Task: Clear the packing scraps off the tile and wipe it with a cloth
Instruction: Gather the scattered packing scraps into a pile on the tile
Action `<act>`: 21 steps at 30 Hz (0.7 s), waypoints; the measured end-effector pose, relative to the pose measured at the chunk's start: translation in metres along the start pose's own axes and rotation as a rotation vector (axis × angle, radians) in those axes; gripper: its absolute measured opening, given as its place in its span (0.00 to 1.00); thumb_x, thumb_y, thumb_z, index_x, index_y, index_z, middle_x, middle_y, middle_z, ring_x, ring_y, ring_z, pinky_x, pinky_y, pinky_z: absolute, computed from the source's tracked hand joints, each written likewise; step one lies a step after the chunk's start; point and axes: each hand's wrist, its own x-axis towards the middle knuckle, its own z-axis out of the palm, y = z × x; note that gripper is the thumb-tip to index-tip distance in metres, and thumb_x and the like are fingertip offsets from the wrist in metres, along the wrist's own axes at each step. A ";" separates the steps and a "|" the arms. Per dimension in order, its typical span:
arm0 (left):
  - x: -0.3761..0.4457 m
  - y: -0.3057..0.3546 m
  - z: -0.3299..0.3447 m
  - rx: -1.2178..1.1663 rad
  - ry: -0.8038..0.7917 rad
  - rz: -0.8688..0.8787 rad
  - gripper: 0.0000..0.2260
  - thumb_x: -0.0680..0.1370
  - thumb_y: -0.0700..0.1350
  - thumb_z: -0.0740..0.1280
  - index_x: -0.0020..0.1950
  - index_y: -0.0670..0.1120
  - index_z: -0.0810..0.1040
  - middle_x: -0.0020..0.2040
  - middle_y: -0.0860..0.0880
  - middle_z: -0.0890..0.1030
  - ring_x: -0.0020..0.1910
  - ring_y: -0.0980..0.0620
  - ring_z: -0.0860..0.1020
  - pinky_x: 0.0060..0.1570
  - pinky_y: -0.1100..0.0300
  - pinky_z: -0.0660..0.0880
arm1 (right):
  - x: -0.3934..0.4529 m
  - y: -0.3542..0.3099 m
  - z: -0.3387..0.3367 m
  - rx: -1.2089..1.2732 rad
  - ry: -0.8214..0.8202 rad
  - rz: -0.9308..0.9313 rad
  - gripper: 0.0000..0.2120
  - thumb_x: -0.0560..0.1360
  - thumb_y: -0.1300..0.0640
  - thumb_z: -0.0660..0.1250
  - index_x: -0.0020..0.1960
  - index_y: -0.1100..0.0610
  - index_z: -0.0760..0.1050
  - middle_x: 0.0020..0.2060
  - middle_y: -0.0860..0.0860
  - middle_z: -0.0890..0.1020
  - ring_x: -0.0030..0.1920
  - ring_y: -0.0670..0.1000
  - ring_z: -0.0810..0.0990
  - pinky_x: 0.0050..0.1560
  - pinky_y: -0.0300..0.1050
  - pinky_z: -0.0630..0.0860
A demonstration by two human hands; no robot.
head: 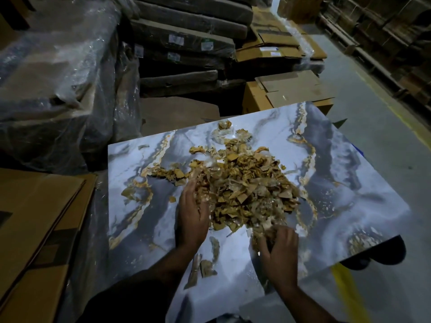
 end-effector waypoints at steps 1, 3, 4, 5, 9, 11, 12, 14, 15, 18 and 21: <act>-0.008 -0.006 -0.001 0.012 -0.002 -0.029 0.24 0.83 0.54 0.57 0.79 0.56 0.61 0.78 0.60 0.64 0.76 0.66 0.60 0.73 0.59 0.65 | -0.007 0.001 0.005 -0.016 -0.034 -0.019 0.15 0.74 0.47 0.68 0.56 0.53 0.71 0.51 0.50 0.71 0.53 0.55 0.71 0.52 0.49 0.70; -0.022 -0.014 -0.004 0.029 -0.011 -0.056 0.23 0.83 0.56 0.57 0.78 0.58 0.62 0.77 0.62 0.65 0.75 0.68 0.61 0.72 0.61 0.66 | -0.017 -0.003 0.012 -0.027 -0.099 -0.059 0.18 0.74 0.44 0.66 0.59 0.52 0.72 0.55 0.51 0.73 0.57 0.54 0.71 0.55 0.49 0.70; -0.028 -0.018 -0.007 0.032 -0.015 -0.051 0.22 0.83 0.55 0.58 0.78 0.60 0.62 0.76 0.65 0.65 0.74 0.68 0.62 0.72 0.63 0.66 | -0.020 -0.008 0.015 -0.020 -0.135 -0.089 0.18 0.75 0.43 0.64 0.60 0.52 0.72 0.56 0.51 0.73 0.58 0.53 0.71 0.56 0.50 0.70; -0.035 -0.020 -0.009 0.031 -0.020 -0.046 0.22 0.83 0.55 0.58 0.77 0.61 0.62 0.75 0.67 0.65 0.74 0.66 0.63 0.71 0.64 0.66 | -0.023 -0.012 0.018 -0.015 -0.171 -0.134 0.19 0.76 0.42 0.63 0.61 0.51 0.72 0.57 0.50 0.72 0.59 0.53 0.71 0.58 0.50 0.71; -0.058 -0.028 -0.016 0.020 -0.045 -0.095 0.21 0.82 0.55 0.56 0.75 0.58 0.65 0.73 0.61 0.70 0.72 0.59 0.70 0.69 0.56 0.71 | -0.036 -0.028 0.032 0.003 -0.303 -0.348 0.27 0.77 0.34 0.63 0.67 0.51 0.71 0.65 0.49 0.70 0.67 0.52 0.69 0.67 0.49 0.68; -0.063 -0.029 -0.020 0.037 -0.030 -0.126 0.17 0.82 0.54 0.56 0.71 0.59 0.69 0.69 0.61 0.73 0.68 0.60 0.72 0.67 0.55 0.73 | -0.043 -0.039 0.038 -0.030 -0.346 -0.471 0.35 0.74 0.28 0.62 0.72 0.49 0.68 0.72 0.50 0.67 0.75 0.53 0.63 0.73 0.51 0.62; -0.064 -0.029 -0.023 0.056 -0.015 -0.135 0.16 0.81 0.54 0.55 0.68 0.58 0.71 0.66 0.60 0.75 0.66 0.59 0.74 0.65 0.53 0.74 | -0.045 -0.046 0.042 -0.057 -0.360 -0.527 0.38 0.72 0.25 0.62 0.74 0.48 0.66 0.74 0.50 0.66 0.77 0.54 0.61 0.75 0.55 0.59; -0.062 -0.028 -0.028 0.111 0.010 -0.139 0.16 0.82 0.54 0.52 0.64 0.56 0.75 0.60 0.59 0.78 0.61 0.58 0.76 0.61 0.54 0.76 | -0.049 -0.060 0.050 -0.100 -0.384 -0.593 0.43 0.69 0.22 0.61 0.75 0.47 0.65 0.76 0.51 0.64 0.79 0.57 0.58 0.77 0.62 0.55; -0.062 -0.028 -0.030 0.139 0.014 -0.144 0.16 0.82 0.54 0.51 0.62 0.56 0.76 0.59 0.59 0.79 0.59 0.59 0.76 0.59 0.57 0.75 | -0.051 -0.068 0.054 -0.111 -0.395 -0.603 0.44 0.69 0.21 0.61 0.75 0.47 0.66 0.77 0.51 0.64 0.79 0.57 0.58 0.77 0.64 0.53; -0.063 -0.029 -0.036 0.161 -0.012 -0.213 0.14 0.83 0.55 0.50 0.59 0.62 0.74 0.53 0.63 0.79 0.53 0.65 0.75 0.50 0.66 0.72 | -0.057 -0.086 0.066 -0.130 -0.411 -0.610 0.37 0.71 0.25 0.61 0.73 0.46 0.69 0.76 0.51 0.66 0.79 0.58 0.60 0.76 0.66 0.54; -0.067 -0.031 -0.039 0.116 -0.050 -0.283 0.15 0.81 0.56 0.50 0.56 0.57 0.75 0.49 0.57 0.82 0.49 0.56 0.81 0.48 0.55 0.78 | -0.059 -0.092 0.073 -0.149 -0.387 -0.629 0.22 0.73 0.37 0.65 0.62 0.47 0.74 0.71 0.52 0.71 0.73 0.57 0.68 0.69 0.61 0.63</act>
